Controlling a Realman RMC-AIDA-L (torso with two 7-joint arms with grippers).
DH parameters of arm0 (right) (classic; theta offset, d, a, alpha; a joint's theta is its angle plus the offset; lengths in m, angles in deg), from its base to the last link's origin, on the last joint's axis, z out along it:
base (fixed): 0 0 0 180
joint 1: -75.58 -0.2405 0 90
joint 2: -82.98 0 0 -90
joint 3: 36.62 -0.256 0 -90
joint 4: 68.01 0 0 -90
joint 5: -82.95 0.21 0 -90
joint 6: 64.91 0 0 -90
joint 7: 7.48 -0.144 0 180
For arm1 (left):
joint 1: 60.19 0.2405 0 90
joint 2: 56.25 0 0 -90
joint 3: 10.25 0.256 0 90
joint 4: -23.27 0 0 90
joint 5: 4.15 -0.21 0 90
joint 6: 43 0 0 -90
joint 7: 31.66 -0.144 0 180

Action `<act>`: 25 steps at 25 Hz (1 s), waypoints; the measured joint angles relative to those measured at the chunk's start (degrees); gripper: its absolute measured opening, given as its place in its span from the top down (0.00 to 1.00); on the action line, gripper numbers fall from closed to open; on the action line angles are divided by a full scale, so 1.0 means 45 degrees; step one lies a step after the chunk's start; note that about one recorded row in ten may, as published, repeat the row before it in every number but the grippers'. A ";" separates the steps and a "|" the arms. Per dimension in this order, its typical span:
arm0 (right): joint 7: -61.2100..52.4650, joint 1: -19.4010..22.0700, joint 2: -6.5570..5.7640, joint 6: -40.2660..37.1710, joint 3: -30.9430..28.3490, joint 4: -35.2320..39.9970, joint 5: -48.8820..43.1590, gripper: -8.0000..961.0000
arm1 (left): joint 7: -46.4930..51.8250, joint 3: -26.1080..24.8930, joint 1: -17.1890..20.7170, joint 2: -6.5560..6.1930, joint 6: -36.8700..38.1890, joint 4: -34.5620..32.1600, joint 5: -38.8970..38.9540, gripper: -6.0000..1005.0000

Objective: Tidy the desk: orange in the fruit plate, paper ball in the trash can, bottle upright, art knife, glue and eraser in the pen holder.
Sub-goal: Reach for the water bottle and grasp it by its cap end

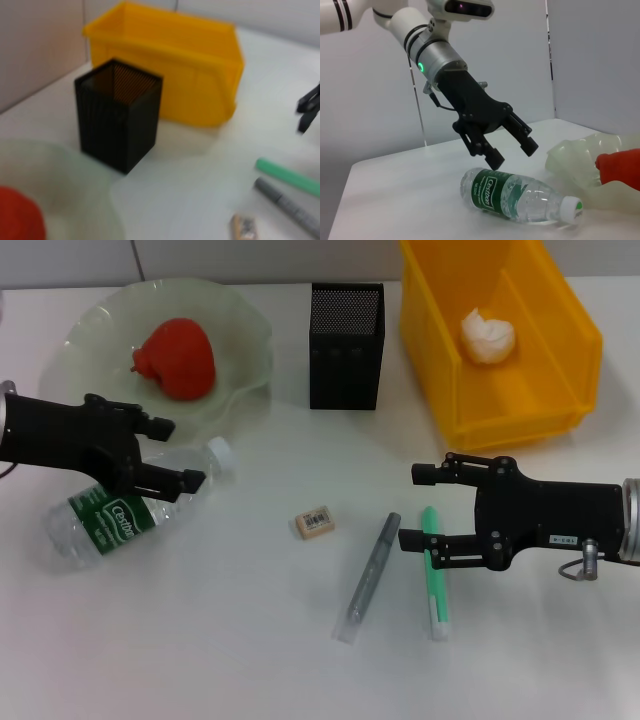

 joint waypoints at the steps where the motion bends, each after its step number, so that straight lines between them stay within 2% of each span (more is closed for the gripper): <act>1: 0.0001 -0.0004 -0.0001 0.0000 0.0000 0.0000 -0.0006 0.15 | 0.0098 0.0000 -0.0036 0.0038 -0.0004 -0.0120 -0.0223 0.18; 2: 0.0001 -0.0009 -0.0002 0.0014 0.0000 0.0000 -0.0016 0.15 | 0.0353 -0.0001 -0.0119 0.0141 -0.0009 -0.0408 -0.0924 0.18; 6: 0.0001 -0.0026 -0.0002 0.0113 0.0001 0.0001 -0.0096 0.15 | 0.0467 0.0000 -0.0169 0.0238 0.0002 -0.0670 -0.1430 0.18; 7: 0.0000 -0.0027 -0.0002 0.0122 0.0000 0.0001 -0.0117 0.15 | 0.0653 0.0001 -0.0236 0.0534 0.0092 -0.1409 -0.2596 0.18; 8: -0.0001 -0.0028 -0.0002 0.0126 0.0000 0.0000 -0.0142 0.15 | 0.0694 0.0001 -0.0254 0.0589 0.0155 -0.1611 -0.2906 0.18; 17: -0.0001 -0.0028 -0.0001 0.0146 0.0000 -0.0027 -0.0153 0.15 | 0.0841 0.0012 -0.0552 0.0680 0.0028 -0.1620 -0.4196 0.18; 25: -0.0002 -0.0038 0.0016 0.0310 0.0000 -0.0074 -0.0154 0.15 | 0.0733 0.0040 -0.0516 0.0662 -0.0459 -0.1442 -0.4294 0.18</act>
